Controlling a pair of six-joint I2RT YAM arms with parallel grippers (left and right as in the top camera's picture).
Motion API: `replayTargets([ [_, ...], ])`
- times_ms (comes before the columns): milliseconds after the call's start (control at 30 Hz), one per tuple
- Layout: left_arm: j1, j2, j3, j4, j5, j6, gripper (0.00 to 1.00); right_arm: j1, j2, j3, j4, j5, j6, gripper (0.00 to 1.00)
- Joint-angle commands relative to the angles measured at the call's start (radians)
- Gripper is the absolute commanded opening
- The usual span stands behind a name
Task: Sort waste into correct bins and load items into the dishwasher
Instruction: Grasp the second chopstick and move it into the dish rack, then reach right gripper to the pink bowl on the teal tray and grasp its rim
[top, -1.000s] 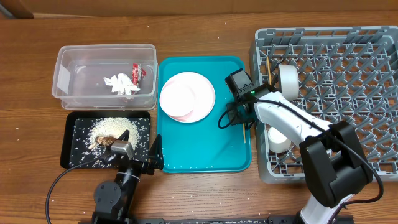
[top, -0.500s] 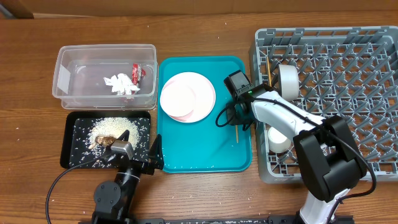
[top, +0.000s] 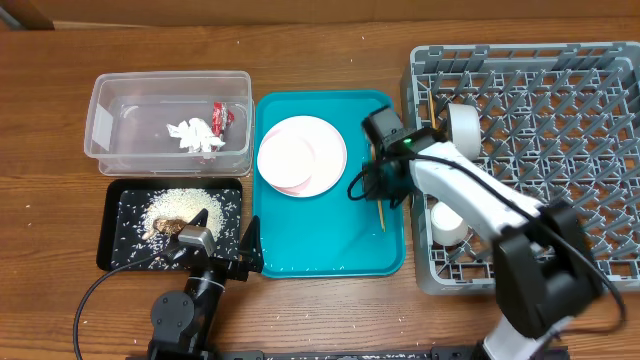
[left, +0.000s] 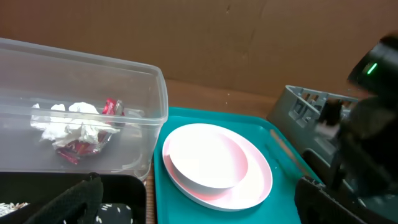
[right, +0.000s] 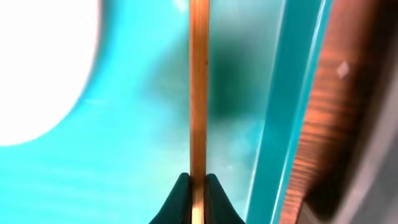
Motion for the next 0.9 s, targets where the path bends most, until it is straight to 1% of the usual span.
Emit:
replayTargets([
  [0, 0.005, -0.012, -0.004, -0.001, 0.014, -0.003, 1.00, -0.015, -0.177, 0.079, -0.002, 0.031, 0.000, 0.04],
  [133, 0.005, -0.012, -0.004, -0.001, 0.014, -0.003, 1.00, -0.052, -0.278, 0.084, -0.002, 0.221, -0.008, 0.04],
  [167, 0.005, -0.012, -0.004, -0.001, 0.014, -0.003, 1.00, -0.062, -0.286, 0.084, -0.004, 0.249, -0.042, 0.04],
  [233, 0.005, -0.012, -0.004, -0.001, 0.014, -0.003, 1.00, -0.080, -0.284, 0.080, -0.010, 0.253, -0.134, 0.04],
  [300, 0.005, -0.012, -0.004, -0.001, 0.014, -0.003, 1.00, -0.095, -0.270, 0.059, -0.009, 0.254, -0.185, 0.04],
  [500, 0.005, -0.012, -0.004, -0.001, 0.014, -0.003, 1.00, -0.123, -0.190, -0.003, 0.019, 0.317, -0.208, 0.04],
  [533, 0.005, -0.012, -0.004, -0.001, 0.014, -0.003, 1.00, -0.126, -0.179, -0.005, 0.020, 0.329, -0.208, 0.06],
  [567, 0.005, -0.012, -0.004, -0.001, 0.014, -0.003, 1.00, -0.127, -0.171, -0.005, 0.020, 0.341, -0.208, 0.13],
  [600, 0.005, -0.012, -0.004, -0.001, 0.014, -0.003, 1.00, -0.127, -0.170, -0.005, 0.021, 0.355, -0.208, 0.22],
  [633, 0.005, -0.012, -0.004, -0.001, 0.014, -0.003, 1.00, -0.127, -0.170, -0.004, 0.022, 0.362, -0.208, 0.26],
  [800, 0.005, -0.012, -0.004, -0.001, 0.014, -0.003, 1.00, -0.095, -0.200, 0.040, -0.018, 0.264, -0.203, 0.36],
  [867, 0.005, -0.012, -0.004, -0.001, 0.014, -0.003, 1.00, -0.064, -0.223, 0.050, -0.022, 0.208, -0.199, 0.38],
])
